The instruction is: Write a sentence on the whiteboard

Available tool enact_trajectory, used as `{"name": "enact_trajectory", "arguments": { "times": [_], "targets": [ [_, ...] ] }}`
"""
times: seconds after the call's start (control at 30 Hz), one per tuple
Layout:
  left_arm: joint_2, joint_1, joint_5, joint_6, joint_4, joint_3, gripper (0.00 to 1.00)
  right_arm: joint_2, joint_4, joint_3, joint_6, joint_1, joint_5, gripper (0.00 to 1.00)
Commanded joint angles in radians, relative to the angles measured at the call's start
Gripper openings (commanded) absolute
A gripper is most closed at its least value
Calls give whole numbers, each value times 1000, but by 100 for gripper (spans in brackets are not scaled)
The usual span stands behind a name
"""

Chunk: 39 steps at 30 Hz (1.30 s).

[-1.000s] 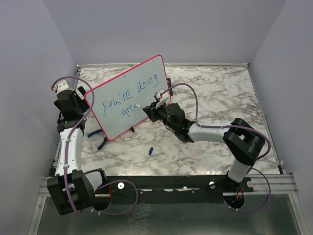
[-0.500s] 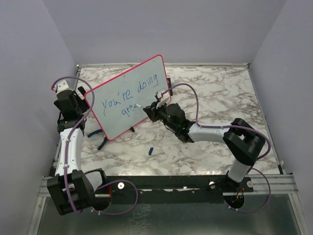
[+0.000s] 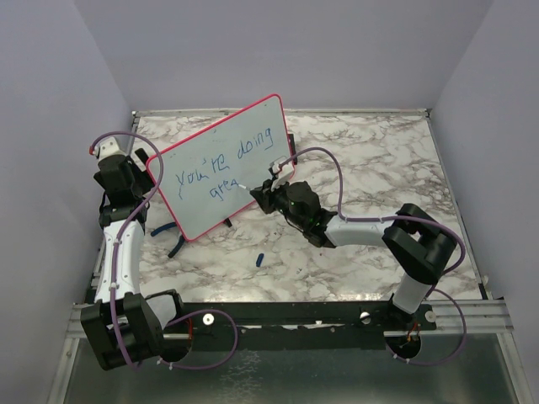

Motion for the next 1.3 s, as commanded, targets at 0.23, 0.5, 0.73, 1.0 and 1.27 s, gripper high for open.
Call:
{"name": "enact_trajectory", "arguments": {
  "times": [0.23, 0.5, 0.73, 1.0, 1.27],
  "targets": [
    [-19, -12, 38, 6, 10, -10, 92, -62, 18, -25, -20, -8, 69, 0],
    [-19, -12, 39, 7, 10, -11, 92, -114, 22, -35, -29, -8, 54, 0],
    [-19, -12, 38, 7, 12, -12, 92, -72, 17, 7, -41, -13, 34, 0],
    [-19, -11, 37, 9, 11, -11, 92, -37, 6, 38, -36, -15, 11, 0],
    [-19, -11, 36, 8, 11, -11, 92, -14, -2, 42, -31, -16, -10, 0]
  ]
}}
